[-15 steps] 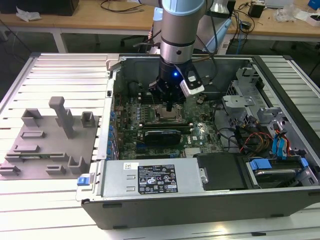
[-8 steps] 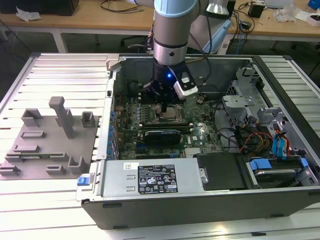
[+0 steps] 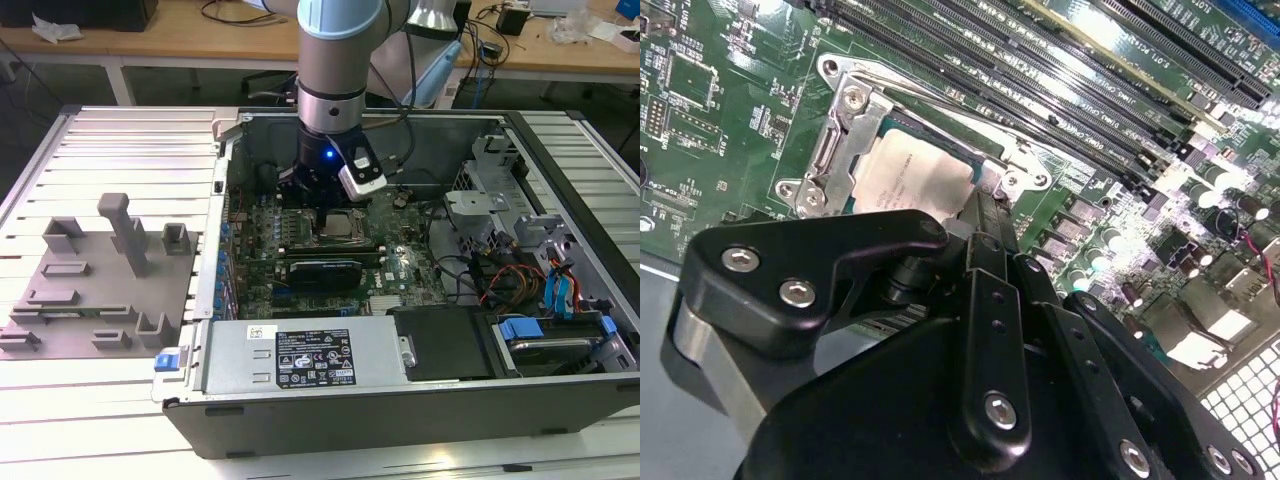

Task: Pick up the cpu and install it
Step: 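Close the cpu cover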

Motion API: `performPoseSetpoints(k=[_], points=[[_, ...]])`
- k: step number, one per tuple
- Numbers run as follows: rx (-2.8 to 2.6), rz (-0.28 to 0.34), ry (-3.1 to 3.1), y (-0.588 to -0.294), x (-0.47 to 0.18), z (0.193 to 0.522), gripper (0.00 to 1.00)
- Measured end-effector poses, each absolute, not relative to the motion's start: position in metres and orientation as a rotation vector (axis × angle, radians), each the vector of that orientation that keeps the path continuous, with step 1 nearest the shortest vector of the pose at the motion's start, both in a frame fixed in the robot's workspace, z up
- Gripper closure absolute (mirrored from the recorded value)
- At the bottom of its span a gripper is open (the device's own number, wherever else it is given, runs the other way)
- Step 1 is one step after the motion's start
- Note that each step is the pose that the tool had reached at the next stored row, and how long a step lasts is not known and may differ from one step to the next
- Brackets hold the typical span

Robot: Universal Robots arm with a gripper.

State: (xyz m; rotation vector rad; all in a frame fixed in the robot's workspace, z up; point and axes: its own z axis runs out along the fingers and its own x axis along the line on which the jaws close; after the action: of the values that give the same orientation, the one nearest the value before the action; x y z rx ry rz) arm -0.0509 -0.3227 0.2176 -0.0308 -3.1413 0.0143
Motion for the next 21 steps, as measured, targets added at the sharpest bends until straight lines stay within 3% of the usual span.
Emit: performPoseSetpoints(k=[21], points=[[-0.021,0.001,-3.141,-0.323,-0.055,0.205,0.89]])
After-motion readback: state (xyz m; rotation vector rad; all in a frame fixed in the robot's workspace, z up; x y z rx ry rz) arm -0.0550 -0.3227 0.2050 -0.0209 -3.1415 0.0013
